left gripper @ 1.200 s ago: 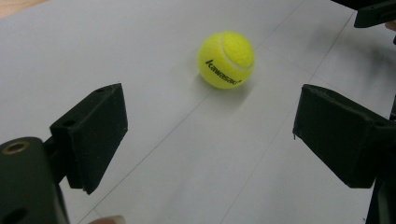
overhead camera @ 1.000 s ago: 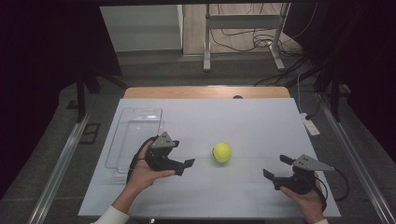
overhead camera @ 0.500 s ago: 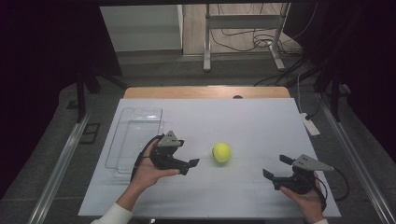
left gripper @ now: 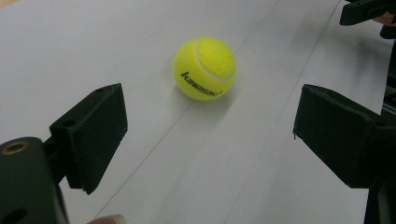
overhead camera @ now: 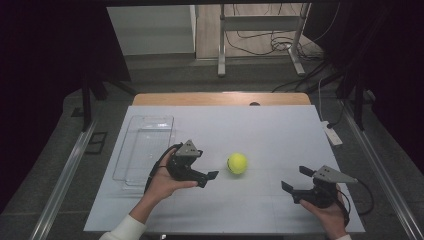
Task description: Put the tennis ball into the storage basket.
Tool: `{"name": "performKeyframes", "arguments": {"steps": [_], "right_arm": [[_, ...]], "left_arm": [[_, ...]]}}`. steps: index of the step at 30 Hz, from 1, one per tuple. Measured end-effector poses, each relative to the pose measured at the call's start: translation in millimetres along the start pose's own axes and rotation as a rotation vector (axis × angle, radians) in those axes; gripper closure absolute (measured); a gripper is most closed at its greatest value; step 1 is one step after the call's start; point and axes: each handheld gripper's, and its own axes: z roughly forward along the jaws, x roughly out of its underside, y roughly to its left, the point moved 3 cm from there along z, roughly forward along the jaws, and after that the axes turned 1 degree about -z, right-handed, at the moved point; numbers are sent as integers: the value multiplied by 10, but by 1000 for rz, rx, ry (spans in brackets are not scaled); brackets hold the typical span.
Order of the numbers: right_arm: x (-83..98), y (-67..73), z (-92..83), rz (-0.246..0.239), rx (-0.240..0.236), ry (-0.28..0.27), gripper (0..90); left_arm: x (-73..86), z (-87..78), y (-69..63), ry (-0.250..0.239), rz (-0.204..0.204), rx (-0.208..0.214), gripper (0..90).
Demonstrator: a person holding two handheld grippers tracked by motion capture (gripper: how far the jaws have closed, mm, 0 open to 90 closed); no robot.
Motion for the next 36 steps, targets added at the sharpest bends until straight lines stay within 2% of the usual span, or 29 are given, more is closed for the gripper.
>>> {"name": "performKeyframes", "arguments": {"steps": [9, 18, 36], "right_arm": [[12, -23, -5, 14, 6, -2, 90], [14, -25, -1, 10, 2, 1, 90], [16, -21, 9, 7, 2, 7, 90]], "left_arm": [[-72, 109, -8, 15, 6, 21, 106], [-117, 228, -25, 38, 16, 27, 104], [-263, 398, -34, 52, 19, 38, 101]]}}
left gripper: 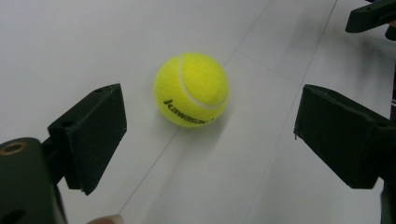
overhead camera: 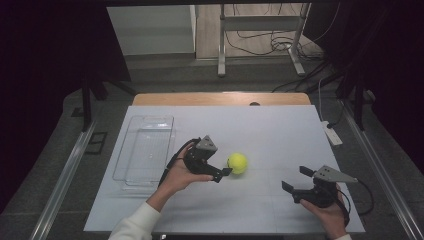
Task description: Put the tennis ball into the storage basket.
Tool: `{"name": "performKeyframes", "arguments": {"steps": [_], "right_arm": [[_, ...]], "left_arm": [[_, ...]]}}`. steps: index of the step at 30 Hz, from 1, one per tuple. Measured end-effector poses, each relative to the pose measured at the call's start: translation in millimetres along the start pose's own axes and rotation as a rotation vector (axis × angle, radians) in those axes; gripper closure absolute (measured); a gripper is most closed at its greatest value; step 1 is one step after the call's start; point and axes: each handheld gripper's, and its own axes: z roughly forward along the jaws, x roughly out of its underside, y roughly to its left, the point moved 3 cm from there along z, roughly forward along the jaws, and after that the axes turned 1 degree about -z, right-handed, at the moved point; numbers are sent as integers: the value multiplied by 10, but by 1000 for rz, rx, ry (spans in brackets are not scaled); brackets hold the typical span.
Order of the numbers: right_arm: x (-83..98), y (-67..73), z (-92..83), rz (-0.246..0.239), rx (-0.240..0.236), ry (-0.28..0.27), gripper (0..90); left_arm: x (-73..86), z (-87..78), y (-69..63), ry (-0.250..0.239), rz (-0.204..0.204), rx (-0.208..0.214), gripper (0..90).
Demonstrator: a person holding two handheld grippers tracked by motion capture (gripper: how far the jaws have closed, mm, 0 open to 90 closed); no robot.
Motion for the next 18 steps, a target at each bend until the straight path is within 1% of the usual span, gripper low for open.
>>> {"name": "performKeyframes", "arguments": {"steps": [7, 14, 18], "right_arm": [[1, -3, 3, 1, -1, 0, 89], [3, -2, 6, 0, 0, 2, 90], [5, -4, 8, 2, -1, 2, 90]], "left_arm": [[-88, 90, -20, 15, 7, 9, 96], [-145, 160, -34, 27, 15, 16, 92], [-171, 186, -30, 31, 13, 18, 87]]}}
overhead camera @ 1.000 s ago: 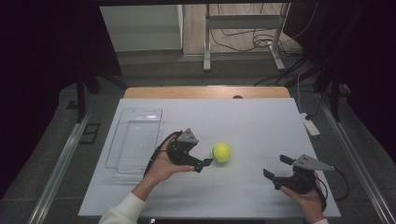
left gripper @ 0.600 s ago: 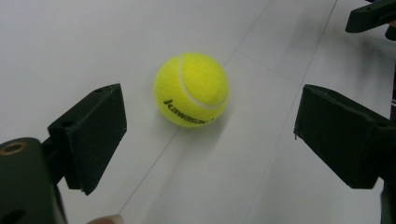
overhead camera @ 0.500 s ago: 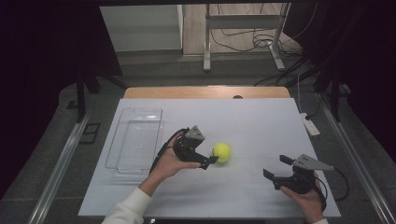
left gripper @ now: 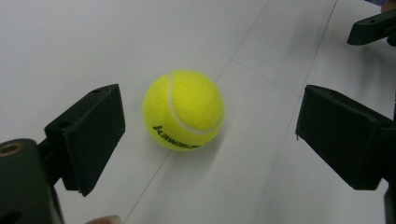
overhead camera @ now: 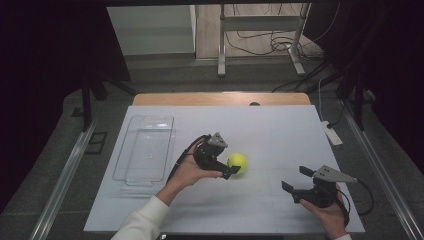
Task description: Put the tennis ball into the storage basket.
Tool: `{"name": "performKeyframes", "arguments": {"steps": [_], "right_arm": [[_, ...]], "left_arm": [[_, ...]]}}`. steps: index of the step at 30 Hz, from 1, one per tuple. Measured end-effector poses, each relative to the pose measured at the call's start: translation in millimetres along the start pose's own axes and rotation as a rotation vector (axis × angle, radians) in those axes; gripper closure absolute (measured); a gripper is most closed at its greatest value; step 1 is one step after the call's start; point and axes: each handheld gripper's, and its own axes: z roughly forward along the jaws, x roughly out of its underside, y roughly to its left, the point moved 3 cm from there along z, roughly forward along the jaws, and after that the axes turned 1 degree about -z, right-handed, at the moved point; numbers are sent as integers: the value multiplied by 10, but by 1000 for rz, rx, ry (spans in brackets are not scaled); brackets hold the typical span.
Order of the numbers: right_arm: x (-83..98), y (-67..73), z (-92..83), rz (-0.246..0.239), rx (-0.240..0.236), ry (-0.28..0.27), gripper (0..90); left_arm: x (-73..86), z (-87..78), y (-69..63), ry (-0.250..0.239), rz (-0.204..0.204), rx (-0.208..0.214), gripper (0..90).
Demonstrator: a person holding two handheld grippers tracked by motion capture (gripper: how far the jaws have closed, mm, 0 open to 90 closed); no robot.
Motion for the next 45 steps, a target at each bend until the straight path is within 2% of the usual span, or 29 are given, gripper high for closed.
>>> {"name": "performKeyframes", "arguments": {"steps": [22, 33, 45], "right_arm": [[5, -4, 8, -1, 1, 4, 90], [6, -4, 8, 2, 0, 4, 91], [9, -4, 14, 0, -2, 7, 91]], "left_arm": [[-64, 253, 77, 74, -30, 9, 58], [-112, 463, 117, 142, -28, -5, 42], [-85, 610, 137, 177, -45, 11, 38]]}}
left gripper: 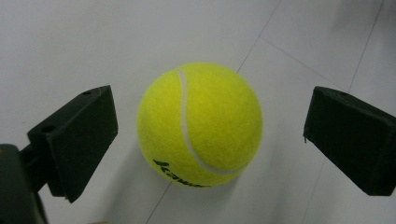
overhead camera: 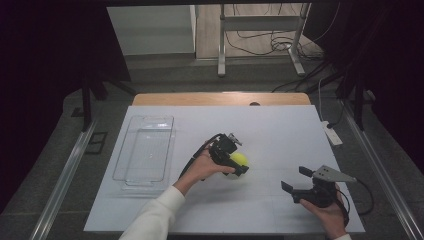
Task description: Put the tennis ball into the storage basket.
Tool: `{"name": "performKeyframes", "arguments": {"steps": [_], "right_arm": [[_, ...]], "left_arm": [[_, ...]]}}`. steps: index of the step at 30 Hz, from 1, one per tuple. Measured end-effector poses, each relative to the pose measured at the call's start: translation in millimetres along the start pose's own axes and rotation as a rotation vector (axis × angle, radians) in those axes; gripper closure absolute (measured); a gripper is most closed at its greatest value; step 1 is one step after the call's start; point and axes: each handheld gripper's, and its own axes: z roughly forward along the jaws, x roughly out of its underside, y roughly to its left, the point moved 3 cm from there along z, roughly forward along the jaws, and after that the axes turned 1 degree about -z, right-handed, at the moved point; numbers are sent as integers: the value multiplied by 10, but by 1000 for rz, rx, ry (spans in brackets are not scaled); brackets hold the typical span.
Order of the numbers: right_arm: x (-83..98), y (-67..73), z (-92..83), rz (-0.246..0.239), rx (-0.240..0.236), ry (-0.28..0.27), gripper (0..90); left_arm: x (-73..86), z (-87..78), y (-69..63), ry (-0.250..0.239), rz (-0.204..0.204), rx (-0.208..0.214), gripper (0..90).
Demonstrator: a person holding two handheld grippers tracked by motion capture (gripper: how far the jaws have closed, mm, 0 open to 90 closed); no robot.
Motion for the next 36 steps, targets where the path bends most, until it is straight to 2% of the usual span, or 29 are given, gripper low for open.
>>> {"name": "performKeyframes", "arguments": {"steps": [12, 15, 17, 18, 19, 22, 27, 36], "right_arm": [[2, -2, 0, 1, 0, 0, 91], [2, -1, 0, 2, 0, 0, 91], [2, 0, 1, 0, 0, 1, 91], [2, -1, 0, 1, 0, 0, 91], [2, -1, 0, 1, 0, 0, 91], [3, -4, 2, 3, 0, 1, 91], [2, -2, 0, 2, 1, 0, 92], [1, -3, -4, 2, 1, -3, 92]], "left_arm": [[38, 100, 3, 33, -10, 20, 55], [57, 115, 11, 43, -18, 16, 91], [70, 113, 17, 46, -14, 9, 135], [73, 111, 20, 44, -13, 4, 187], [76, 104, 25, 42, -12, -4, 187], [81, 86, 52, 37, -32, -5, 252], [80, 87, 26, 36, -4, -22, 260], [77, 53, 0, 29, 17, -35, 263]]}}
